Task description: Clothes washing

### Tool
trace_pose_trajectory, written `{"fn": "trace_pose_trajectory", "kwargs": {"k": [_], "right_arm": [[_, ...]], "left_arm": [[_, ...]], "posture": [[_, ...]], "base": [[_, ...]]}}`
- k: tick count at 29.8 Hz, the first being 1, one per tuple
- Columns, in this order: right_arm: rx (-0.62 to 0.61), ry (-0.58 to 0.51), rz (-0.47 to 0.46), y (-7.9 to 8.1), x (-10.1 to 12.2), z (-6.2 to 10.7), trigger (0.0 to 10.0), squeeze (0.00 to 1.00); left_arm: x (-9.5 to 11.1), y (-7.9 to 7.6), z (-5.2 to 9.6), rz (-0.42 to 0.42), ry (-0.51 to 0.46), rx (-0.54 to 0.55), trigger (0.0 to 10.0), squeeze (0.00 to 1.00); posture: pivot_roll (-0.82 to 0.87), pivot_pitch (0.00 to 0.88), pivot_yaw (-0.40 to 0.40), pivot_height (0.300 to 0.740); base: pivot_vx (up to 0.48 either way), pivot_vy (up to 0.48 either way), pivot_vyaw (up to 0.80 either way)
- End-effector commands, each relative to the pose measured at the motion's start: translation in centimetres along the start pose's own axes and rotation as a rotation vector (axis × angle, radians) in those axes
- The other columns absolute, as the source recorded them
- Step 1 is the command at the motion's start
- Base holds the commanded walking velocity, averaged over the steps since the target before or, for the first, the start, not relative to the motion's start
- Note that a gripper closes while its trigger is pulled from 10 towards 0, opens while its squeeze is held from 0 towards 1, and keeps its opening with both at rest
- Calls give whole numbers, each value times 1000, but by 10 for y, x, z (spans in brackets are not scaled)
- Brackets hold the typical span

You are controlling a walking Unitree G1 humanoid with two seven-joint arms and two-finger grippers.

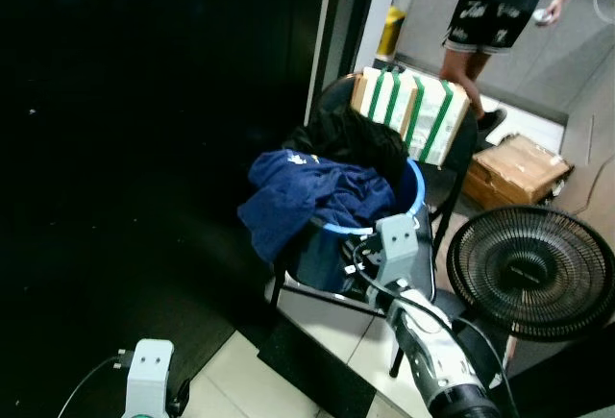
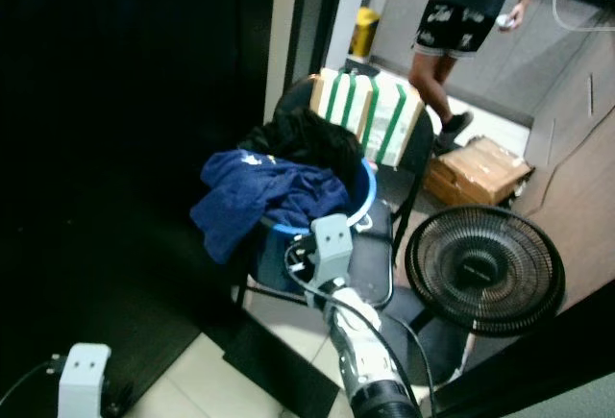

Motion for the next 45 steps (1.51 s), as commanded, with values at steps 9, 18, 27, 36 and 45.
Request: {"fn": "trace_pose_trajectory", "kwargs": {"k": [9, 18, 27, 36, 45], "right_arm": [[-10, 16, 3, -3, -7, 2, 10000, 0], [-18, 9, -2, -4, -6, 2, 10000, 0], [-12, 14, -3, -2, -8, 2, 10000, 0], [-7, 24, -5, 0, -14, 5, 10000, 0], [-12, 29, -4, -2, -16, 8, 10000, 0]], "left_arm": [[9, -12, -10, -17, -23, -29, 10000, 0], [18, -18, -15, -6, -61, -46, 10000, 0], [42, -36, -23, -57, -118, -124, 10000, 0], [40, -49, -23, -101, -119, -190, 10000, 0], [37, -56, -19, -101, -137, -219, 10000, 0]], "posture": [[57, 46, -57, 740], [56, 45, -51, 740], [56, 44, -56, 740], [69, 68, -59, 740], [71, 85, -50, 740]], "base": [[0, 0, 0], [0, 0, 0], [0, 0, 0], [0, 0, 0], [0, 0, 0]]}}
Point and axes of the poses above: a point about 5 cm out from each wrist's last joint towards the gripper, its own z axis pointing back from the gripper into the wrist, its own x axis along the axis of the wrist's last joint, y = z × x, the point moved 6 cm from there along -z, pointing out of the wrist towards the gripper, and after that the axes turned 3 degrees about -z, right-handed, at the moved point
